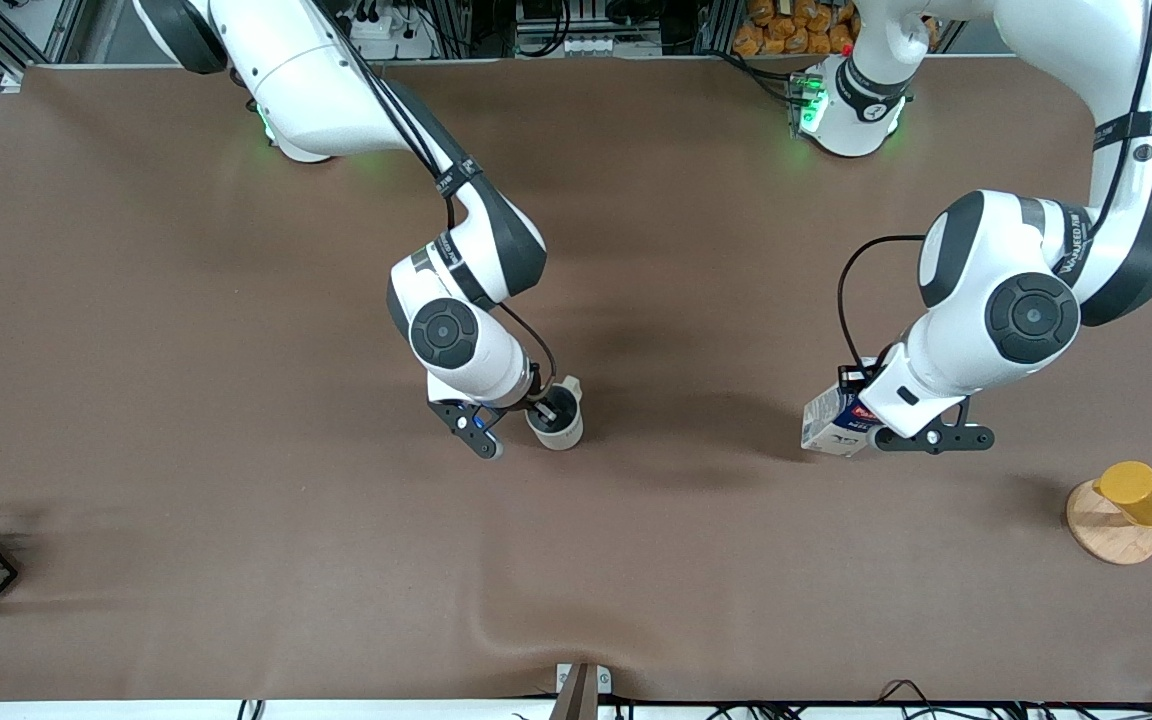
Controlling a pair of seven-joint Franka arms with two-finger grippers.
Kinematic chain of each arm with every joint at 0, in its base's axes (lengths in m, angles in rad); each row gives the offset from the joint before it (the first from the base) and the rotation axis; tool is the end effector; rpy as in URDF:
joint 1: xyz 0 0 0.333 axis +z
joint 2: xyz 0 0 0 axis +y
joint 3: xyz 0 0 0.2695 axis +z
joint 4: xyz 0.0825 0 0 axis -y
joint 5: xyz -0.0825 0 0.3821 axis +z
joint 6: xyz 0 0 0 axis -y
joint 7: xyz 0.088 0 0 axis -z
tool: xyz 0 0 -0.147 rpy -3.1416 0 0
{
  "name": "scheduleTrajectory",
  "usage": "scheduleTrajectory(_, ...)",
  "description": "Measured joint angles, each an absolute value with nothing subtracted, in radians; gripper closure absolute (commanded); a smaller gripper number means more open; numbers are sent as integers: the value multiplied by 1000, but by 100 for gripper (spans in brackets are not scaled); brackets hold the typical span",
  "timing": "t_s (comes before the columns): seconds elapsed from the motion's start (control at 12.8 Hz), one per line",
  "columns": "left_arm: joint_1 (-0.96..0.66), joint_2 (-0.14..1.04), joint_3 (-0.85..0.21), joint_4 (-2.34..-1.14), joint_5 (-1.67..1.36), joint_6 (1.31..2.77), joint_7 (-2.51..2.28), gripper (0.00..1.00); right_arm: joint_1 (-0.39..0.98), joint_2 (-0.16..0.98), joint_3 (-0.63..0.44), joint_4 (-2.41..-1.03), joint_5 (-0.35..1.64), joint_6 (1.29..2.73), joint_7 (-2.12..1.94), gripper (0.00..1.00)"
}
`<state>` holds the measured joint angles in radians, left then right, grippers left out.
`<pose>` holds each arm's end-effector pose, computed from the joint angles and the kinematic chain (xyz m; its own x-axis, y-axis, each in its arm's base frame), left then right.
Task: Place milk next to cup
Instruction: 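Carry the white mug to the table center with the right gripper, then carry milk to the mug with the left gripper while the right gripper withdraws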
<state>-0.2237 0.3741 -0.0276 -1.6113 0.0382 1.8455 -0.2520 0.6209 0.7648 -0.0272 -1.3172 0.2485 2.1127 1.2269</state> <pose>0.6067 -0.1500 0.3176 0.9916 -0.0071 -0.1288 -0.0148 -0.9982 -0.0588 0.5784 0.4181 0.2131 0.7248 -0.6656 -0.1782 -0.6852 -0.7235 -0.0845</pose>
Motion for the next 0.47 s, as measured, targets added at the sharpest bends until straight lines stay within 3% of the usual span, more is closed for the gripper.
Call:
scheduleTrajectory(0.23, -230, 374, -49, -1612, 38, 1845, -262, 100, 619, 763, -37, -1282, 249, 2044, 1228, 0)
scheduleTrajectory(0.47, -253, 374, -123, -1613, 38, 1845, -371, 100, 570, 742, -54, -1188, 248, 1797, 1217, 0)
